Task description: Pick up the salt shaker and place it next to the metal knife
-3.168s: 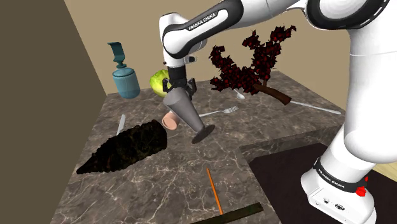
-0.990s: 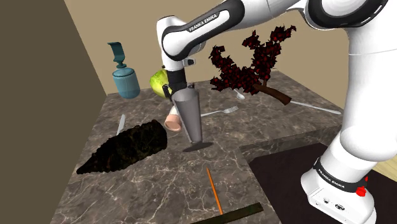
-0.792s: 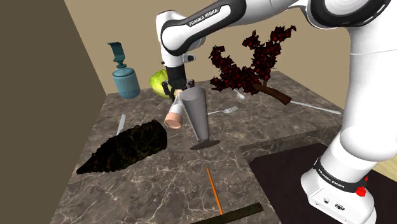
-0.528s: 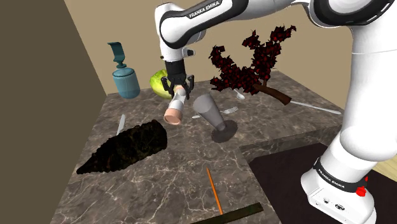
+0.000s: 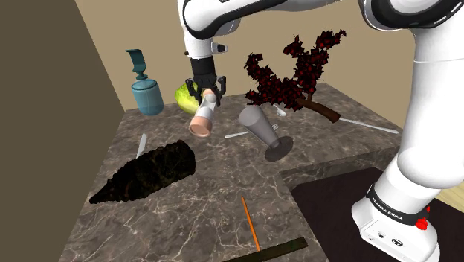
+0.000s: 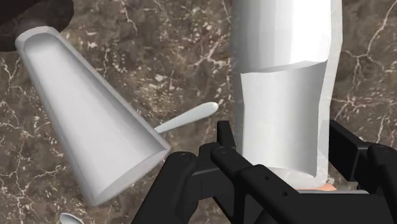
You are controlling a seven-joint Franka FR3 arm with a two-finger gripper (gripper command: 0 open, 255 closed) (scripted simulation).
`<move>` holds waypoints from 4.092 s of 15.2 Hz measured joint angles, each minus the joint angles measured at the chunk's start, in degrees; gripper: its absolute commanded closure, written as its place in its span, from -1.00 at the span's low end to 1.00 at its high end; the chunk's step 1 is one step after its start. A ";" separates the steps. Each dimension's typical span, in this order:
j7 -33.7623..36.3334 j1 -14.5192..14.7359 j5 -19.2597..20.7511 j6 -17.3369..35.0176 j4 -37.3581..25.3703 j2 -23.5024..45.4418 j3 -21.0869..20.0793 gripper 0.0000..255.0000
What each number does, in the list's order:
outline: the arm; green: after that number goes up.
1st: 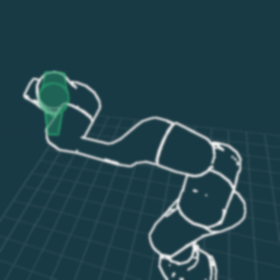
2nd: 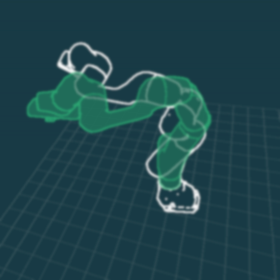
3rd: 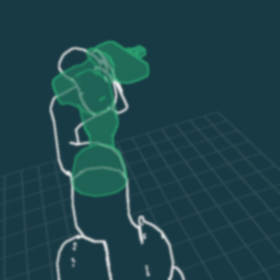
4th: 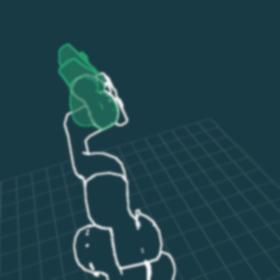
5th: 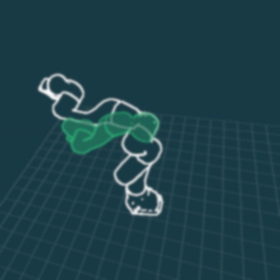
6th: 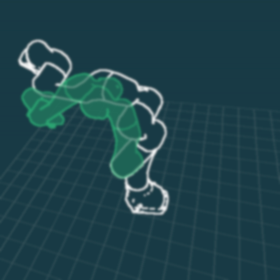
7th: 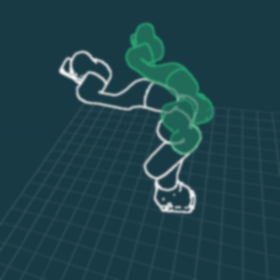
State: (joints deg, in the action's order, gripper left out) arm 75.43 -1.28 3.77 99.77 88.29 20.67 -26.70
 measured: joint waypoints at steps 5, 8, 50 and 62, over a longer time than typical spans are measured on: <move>-1.17 -1.29 -1.31 -1.00 2.07 -3.28 -0.13 1.00; -3.91 -3.79 -4.03 1.21 10.49 -9.99 -0.05 1.00; -36.56 -11.49 -9.05 4.46 76.49 -72.34 20.86 1.00; -36.65 -11.11 -10.04 15.71 82.84 -67.46 19.94 1.00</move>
State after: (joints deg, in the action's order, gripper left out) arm 38.78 -12.39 -6.27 115.48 171.13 -46.79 -6.75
